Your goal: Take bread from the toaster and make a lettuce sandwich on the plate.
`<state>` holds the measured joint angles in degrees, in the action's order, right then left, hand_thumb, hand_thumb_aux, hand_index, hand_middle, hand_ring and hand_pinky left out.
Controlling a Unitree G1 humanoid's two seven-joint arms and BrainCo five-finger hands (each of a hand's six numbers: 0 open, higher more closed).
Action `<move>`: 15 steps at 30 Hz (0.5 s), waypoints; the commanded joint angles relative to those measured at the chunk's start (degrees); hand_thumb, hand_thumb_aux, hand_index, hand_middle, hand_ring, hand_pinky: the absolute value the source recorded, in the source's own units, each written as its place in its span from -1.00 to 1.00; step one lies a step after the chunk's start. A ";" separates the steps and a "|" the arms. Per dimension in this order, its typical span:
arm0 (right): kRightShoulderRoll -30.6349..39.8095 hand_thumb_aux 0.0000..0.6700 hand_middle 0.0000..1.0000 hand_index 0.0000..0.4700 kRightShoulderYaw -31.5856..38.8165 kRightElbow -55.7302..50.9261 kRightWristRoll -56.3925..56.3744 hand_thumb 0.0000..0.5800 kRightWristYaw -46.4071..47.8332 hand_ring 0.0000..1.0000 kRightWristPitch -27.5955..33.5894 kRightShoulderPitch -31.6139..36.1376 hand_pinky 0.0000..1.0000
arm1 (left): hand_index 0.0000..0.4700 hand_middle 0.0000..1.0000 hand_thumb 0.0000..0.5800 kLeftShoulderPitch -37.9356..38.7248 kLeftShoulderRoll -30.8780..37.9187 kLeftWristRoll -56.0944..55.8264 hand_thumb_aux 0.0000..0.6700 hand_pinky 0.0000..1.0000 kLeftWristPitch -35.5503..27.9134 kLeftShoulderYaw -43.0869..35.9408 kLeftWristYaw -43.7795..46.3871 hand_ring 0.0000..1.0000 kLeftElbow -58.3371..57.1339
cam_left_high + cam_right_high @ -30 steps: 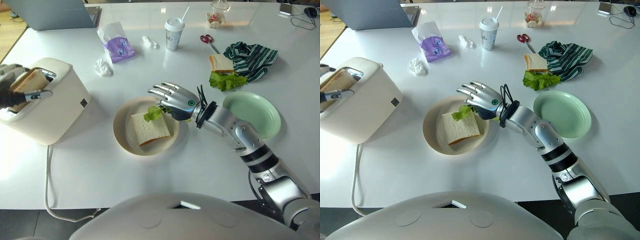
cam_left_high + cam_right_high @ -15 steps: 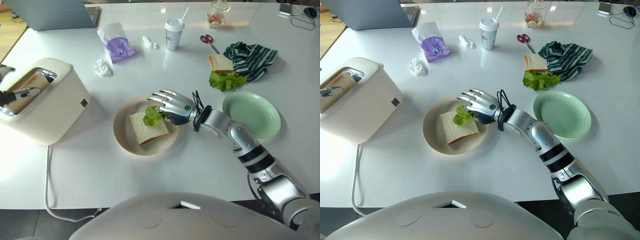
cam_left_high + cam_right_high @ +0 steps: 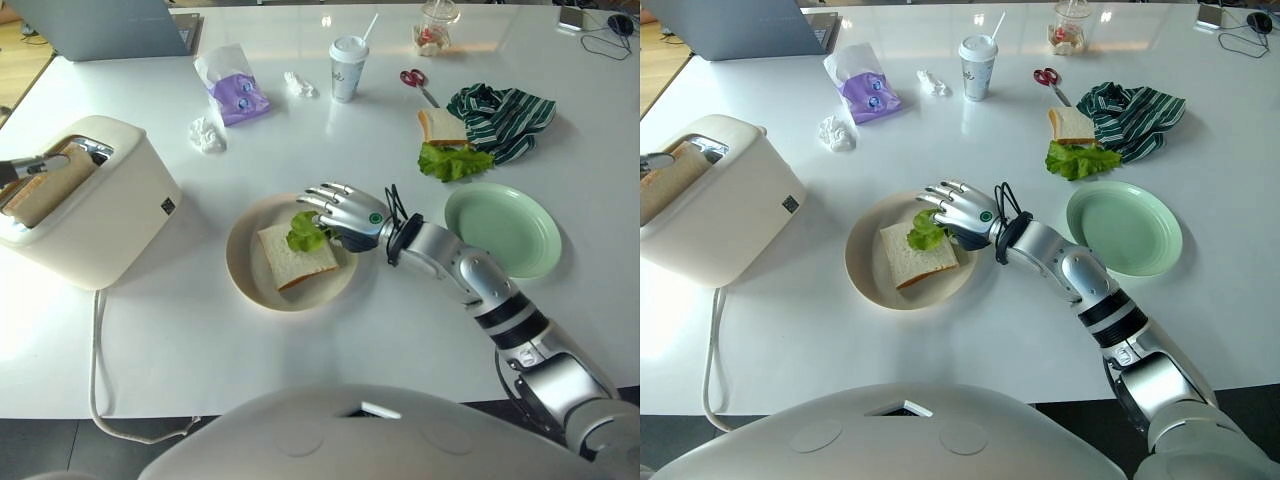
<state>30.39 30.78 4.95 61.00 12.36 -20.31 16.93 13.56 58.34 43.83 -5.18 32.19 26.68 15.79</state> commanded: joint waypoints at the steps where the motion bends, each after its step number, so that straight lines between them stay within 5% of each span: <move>1: -0.29 1.00 -1.00 1.00 0.57 1.36 0.17 1.00 1.19 -1.00 -0.08 -0.68 -1.00 | -0.83 -1.00 -0.67 2.04 0.24 -0.63 -0.83 -1.00 0.72 -1.51 2.09 -1.00 -1.08; 4: -0.80 1.00 -1.00 1.00 0.43 3.45 0.02 1.00 1.98 -1.00 0.21 -0.62 -1.00 | -0.58 -1.00 -0.24 2.90 0.02 -0.42 -0.58 -1.00 0.87 -2.59 2.55 -1.00 -1.74; 9: -2.45 1.00 -1.00 1.00 0.97 4.05 0.43 1.00 3.14 -1.00 0.41 1.23 -1.00 | -0.63 -1.00 -0.33 3.14 0.05 -0.28 -0.63 -1.00 0.42 -2.78 2.42 -1.00 -1.73; 15: -5.43 1.00 -1.00 1.00 3.79 1.63 1.89 1.00 3.45 -1.00 -0.02 2.88 -1.00 | -0.39 -1.00 0.04 3.37 0.06 0.16 -0.39 -1.00 0.08 -3.42 2.69 -1.00 -0.98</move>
<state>25.79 33.20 7.86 62.09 15.06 -19.87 19.08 16.33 58.26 43.70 -4.83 29.46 28.61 14.58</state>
